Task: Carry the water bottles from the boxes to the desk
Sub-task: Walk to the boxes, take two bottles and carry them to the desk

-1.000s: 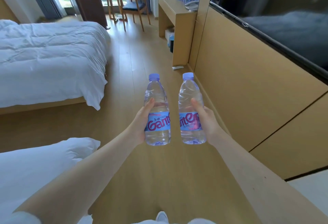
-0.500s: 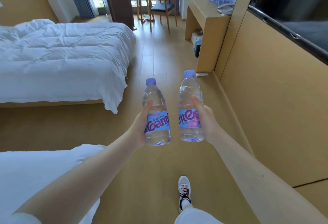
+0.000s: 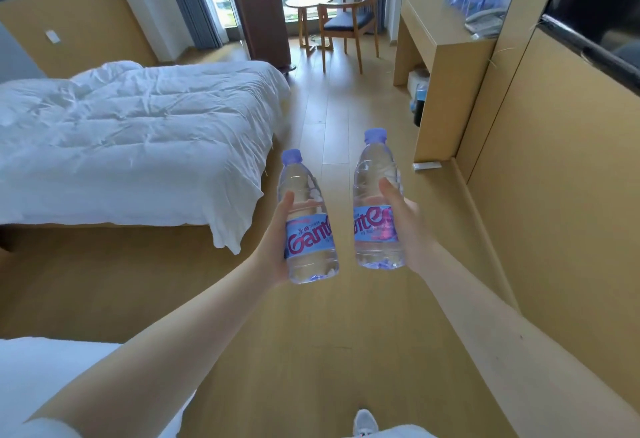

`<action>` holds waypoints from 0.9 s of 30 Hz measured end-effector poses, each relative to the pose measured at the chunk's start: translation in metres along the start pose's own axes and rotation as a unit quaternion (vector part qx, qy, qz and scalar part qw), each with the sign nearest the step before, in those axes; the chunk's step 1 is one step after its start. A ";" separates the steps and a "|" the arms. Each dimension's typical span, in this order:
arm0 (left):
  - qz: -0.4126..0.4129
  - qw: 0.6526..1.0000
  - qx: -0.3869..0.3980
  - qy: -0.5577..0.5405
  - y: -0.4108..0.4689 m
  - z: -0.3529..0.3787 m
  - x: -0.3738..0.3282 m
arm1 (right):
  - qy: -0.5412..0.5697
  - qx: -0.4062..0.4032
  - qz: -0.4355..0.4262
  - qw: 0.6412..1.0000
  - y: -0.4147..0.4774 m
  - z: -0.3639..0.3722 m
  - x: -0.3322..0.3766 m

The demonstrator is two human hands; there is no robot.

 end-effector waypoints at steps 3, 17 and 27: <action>0.007 1.000 0.004 0.003 0.022 0.017 -0.012 | -0.005 0.000 -0.002 1.000 0.025 -0.003 0.010; -0.022 0.995 0.048 0.085 0.151 0.084 -0.054 | -0.006 -0.094 -0.012 0.995 0.132 -0.042 0.042; -0.040 0.989 0.061 0.132 0.282 0.100 -0.135 | -0.036 -0.143 -0.016 0.989 0.256 0.003 0.082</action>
Point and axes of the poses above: each hand's wrist, its own y-axis towards the middle knuckle, its own z-axis out of the palm, x = y × z, the point moved 7 cm from there along y, towards the middle knuckle, and after that the axes turned 14 degrees about -x, right-handed, at the moved point
